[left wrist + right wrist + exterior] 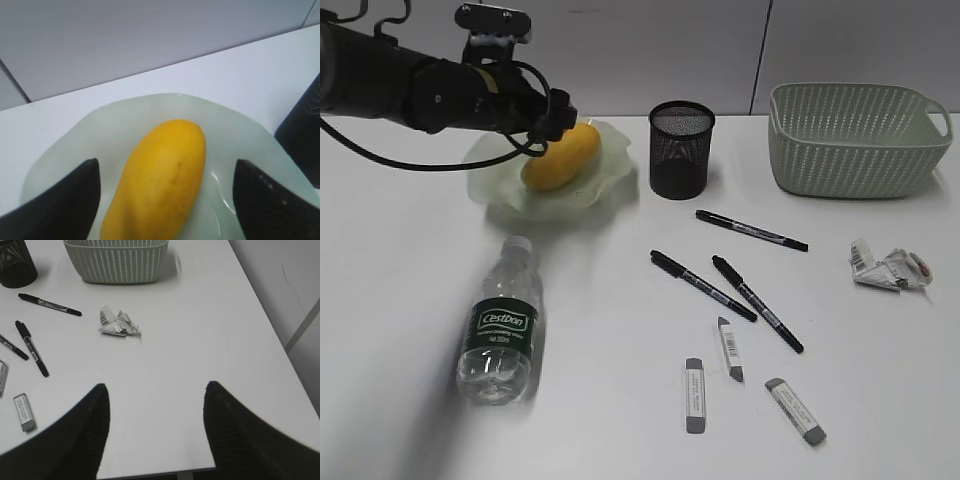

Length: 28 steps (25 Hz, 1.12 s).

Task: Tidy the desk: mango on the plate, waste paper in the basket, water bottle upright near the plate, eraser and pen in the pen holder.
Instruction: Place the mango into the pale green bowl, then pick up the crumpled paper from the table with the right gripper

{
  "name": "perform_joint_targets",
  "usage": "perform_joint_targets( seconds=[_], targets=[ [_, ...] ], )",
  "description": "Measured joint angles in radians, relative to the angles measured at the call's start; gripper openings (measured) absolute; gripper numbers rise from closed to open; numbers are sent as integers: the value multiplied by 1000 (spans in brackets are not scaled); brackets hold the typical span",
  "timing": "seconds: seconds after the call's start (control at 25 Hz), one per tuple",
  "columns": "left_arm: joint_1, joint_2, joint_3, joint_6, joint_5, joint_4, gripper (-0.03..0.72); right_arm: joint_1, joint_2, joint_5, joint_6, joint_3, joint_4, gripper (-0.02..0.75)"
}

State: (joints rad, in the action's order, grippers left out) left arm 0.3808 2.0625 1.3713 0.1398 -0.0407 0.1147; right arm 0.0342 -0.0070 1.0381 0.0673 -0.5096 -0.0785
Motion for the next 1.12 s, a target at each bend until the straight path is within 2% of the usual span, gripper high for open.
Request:
perform_joint_targets(
  seconds=[0.12, 0.24, 0.4, 0.6, 0.76, 0.96, 1.12],
  targets=[
    [-4, -46, 0, 0, 72, -13, 601, 0, 0, 0, 0, 0, 0, 475],
    [-5, -136, -15, 0, 170, -34, 519, 0, 0, 0, 0, 0, 0, 475],
    [-5, -346, -192, 0, 242, -44, 440, 0, 0, 0, 0, 0, 0, 475],
    [-5, -775, -516, 0, 407, -50, 427, 0, 0, 0, 0, 0, 0, 475],
    [-5, -1155, -679, 0, 640, -51, 426, 0, 0, 0, 0, 0, 0, 475],
    [-5, -1585, -748, 0, 910, -39, 426, 0, 0, 0, 0, 0, 1, 475],
    [-5, -1803, -781, 0, 1054, -29, 426, 0, 0, 0, 0, 0, 7, 475]
  ],
)
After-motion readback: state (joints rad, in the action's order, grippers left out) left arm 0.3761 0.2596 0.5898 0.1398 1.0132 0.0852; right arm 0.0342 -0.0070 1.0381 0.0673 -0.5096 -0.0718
